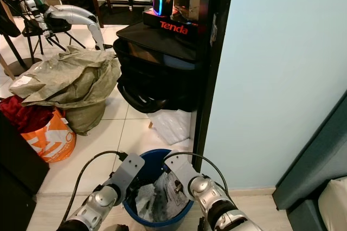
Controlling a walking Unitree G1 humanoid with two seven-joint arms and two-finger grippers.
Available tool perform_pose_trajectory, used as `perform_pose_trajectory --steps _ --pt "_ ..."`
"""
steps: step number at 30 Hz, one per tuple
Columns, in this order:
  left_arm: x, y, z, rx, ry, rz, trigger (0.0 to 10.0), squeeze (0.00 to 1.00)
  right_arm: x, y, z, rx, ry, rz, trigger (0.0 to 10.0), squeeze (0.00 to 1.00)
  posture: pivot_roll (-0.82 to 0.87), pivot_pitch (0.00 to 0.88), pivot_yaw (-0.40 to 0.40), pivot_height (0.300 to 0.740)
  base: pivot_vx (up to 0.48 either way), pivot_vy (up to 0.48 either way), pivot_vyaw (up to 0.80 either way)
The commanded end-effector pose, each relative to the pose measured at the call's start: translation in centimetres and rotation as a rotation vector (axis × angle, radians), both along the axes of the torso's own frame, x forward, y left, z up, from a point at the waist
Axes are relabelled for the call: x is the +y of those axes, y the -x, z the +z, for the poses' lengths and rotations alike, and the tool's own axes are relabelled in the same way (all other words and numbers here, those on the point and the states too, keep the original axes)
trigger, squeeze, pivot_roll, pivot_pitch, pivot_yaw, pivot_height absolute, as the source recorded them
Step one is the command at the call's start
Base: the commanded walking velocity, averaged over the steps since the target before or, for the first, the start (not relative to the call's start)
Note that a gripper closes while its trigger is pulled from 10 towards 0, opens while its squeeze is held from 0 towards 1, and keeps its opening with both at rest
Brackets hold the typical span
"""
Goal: Clean up the room
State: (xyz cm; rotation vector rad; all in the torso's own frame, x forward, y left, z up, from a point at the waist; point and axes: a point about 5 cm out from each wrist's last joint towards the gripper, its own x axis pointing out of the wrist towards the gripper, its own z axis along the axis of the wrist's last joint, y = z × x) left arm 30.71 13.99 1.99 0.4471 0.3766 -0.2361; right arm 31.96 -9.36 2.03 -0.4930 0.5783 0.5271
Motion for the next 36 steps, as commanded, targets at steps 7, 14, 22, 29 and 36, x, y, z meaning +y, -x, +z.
perform_pose_trajectory --steps 7,14,22,29,36 --pt "2.3 0.6 2.5 -0.183 0.221 0.206 10.0 0.00 -1.3 -0.7 1.8 -0.175 -0.283 -0.220 10.0 0.00 0.00 0.072 -0.045 0.600 0.000 0.000 0.00" --pt "2.7 2.2 3.0 -0.272 0.308 0.311 10.0 0.00 -2.1 0.3 1.8 -0.249 -0.367 -0.284 10.0 0.00 0.00 0.057 -0.034 0.600 0.000 0.000 0.00" --pt "2.5 3.1 2.4 -0.270 0.312 0.381 10.0 0.00 -1.8 0.3 1.9 -0.255 -0.420 -0.302 10.0 0.00 -0.01 0.034 -0.073 0.600 0.000 0.000 0.00" --pt "2.9 3.4 3.0 -0.284 0.286 0.381 10.0 0.00 -1.7 0.2 2.3 -0.261 -0.419 -0.275 10.0 0.00 0.00 0.033 -0.087 0.600 0.000 0.000 0.00" --pt "3.0 3.1 3.7 -0.303 0.257 0.353 10.0 0.00 -1.9 0.5 2.2 -0.267 -0.437 -0.297 10.0 0.00 0.00 0.037 -0.077 0.600 0.000 0.000 0.00"
